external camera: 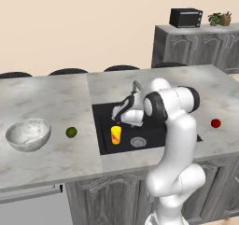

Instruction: Remove the lime and apple from the sink. Then move the bowl and cup from the counter to the sink for washing.

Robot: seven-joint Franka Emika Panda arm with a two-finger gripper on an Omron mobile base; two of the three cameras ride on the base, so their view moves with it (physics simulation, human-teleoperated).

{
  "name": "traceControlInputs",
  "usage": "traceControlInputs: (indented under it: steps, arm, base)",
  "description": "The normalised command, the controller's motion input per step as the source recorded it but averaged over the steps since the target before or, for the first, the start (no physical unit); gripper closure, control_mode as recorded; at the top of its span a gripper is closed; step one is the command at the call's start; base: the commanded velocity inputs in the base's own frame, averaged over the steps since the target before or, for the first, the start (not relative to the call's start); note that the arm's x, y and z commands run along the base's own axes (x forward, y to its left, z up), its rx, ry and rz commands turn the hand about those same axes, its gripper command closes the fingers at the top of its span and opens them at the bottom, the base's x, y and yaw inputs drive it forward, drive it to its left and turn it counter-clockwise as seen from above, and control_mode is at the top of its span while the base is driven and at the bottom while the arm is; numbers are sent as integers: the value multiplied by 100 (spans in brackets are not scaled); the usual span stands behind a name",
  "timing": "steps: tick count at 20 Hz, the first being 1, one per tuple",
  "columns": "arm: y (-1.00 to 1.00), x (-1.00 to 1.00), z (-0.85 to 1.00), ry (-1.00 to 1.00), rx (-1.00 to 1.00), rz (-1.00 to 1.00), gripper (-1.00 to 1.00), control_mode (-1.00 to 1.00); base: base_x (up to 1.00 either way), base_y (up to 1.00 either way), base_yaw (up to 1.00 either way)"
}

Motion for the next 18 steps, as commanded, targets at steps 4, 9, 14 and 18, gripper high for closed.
traceControlInputs:
  steps: [4,9,14,18]
  arm:
    - [0,-26,55,0,-9,0,-100,-100]
    - [1,-31,54,3,-5,0,-100,-100]
    - [2,-35,56,1,-2,0,-100,-100]
    - [0,-38,51,0,-1,0,-100,-100]
  base:
    - [0,0,0]
    - [0,0,0]
    - [0,0,0]
    - [0,0,0]
